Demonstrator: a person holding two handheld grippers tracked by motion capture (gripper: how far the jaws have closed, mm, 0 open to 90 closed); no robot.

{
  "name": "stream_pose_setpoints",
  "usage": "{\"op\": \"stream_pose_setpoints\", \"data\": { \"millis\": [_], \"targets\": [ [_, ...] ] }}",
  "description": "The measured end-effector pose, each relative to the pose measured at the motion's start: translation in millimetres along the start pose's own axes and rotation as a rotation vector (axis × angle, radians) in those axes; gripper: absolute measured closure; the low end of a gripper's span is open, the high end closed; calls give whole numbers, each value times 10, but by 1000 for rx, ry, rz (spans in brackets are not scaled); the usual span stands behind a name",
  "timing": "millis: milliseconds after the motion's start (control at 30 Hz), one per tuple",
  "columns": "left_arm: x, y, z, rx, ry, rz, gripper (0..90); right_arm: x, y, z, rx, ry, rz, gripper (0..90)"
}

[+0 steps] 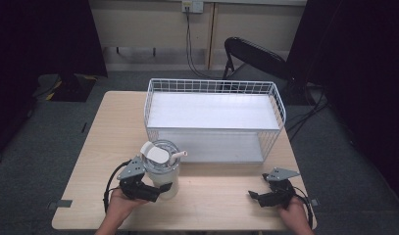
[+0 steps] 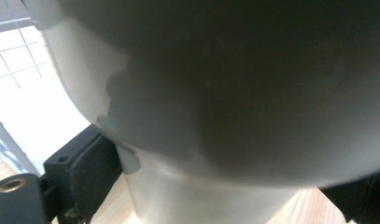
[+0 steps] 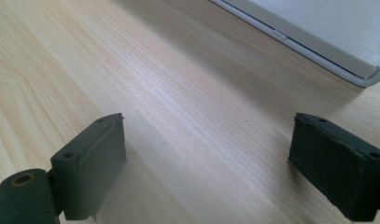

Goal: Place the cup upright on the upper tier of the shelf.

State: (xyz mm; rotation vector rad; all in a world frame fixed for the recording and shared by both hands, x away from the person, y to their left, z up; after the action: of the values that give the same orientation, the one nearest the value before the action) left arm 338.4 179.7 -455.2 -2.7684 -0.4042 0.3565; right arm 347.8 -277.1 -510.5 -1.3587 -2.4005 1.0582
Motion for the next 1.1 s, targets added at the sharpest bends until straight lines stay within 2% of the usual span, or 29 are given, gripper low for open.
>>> {"op": "stream_pose_setpoints", "data": {
  "millis": [367,733,867,1100],
  "targets": [
    [-6,25,12,-29,-4,-12,73,0,0,0,0,0,0,101],
    [-15,48,41,-66,41,-32,81,-1,3,-3,0,-1,0,101],
    [-41,46,56,-85,84,-52,95,0,4,-3,-1,0,0,101],
    [-82,68,41,-87,82,-79,100,-1,4,-3,0,-1,-1,101]
  ]
}}
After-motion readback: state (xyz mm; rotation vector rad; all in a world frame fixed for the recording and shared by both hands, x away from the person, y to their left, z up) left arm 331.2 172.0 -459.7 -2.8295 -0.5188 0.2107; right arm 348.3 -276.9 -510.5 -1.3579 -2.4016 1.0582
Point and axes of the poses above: each handheld gripper's, and its own axes: y roughly forward along the jaws, z roughly out of its underside, x roughly to its left, the point moved 1 cm from there along y, roughly forward along the jaws, and after that the axes turned 15 degrees about z, right-handed, at the moved point
